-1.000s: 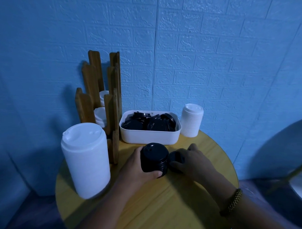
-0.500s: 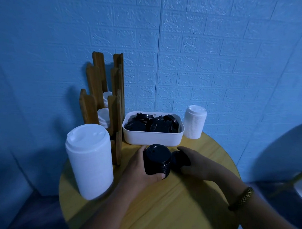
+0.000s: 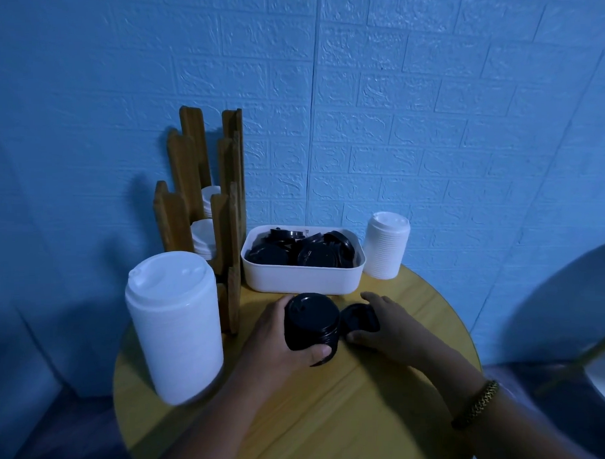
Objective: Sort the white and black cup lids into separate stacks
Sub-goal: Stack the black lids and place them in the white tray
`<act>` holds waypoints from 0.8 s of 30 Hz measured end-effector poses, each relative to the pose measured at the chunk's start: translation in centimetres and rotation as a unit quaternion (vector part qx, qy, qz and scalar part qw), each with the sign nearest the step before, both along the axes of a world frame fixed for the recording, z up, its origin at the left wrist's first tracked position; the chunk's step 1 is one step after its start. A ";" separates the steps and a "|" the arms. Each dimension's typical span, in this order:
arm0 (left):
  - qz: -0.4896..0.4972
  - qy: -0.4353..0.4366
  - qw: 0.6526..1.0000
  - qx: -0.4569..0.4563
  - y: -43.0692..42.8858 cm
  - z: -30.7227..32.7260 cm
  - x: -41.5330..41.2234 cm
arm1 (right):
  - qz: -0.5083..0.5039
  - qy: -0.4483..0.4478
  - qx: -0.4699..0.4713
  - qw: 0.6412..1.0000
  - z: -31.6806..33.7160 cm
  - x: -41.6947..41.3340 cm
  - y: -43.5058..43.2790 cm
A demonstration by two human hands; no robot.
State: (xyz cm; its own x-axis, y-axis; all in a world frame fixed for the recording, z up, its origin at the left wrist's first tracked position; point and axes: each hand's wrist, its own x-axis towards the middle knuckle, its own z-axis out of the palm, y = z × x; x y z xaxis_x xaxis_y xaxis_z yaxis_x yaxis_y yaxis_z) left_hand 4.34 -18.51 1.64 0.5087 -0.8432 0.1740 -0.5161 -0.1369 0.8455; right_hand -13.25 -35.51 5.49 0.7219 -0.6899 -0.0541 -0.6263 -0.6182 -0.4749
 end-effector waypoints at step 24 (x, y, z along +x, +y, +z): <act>0.002 -0.026 0.999 0.034 -0.4 0.9 -0.1 | 0.176 -0.131 -0.078 0.972 1.9 6.0 5.3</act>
State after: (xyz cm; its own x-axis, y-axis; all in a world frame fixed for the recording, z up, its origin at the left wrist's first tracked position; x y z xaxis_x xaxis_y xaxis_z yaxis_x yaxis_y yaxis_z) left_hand 4.25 -18.94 2.52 0.5034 -0.8523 0.1421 -0.5586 -0.1956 0.8060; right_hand -7.28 -30.25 7.38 0.8901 -0.3816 0.2493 -0.2321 -0.8501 -0.4726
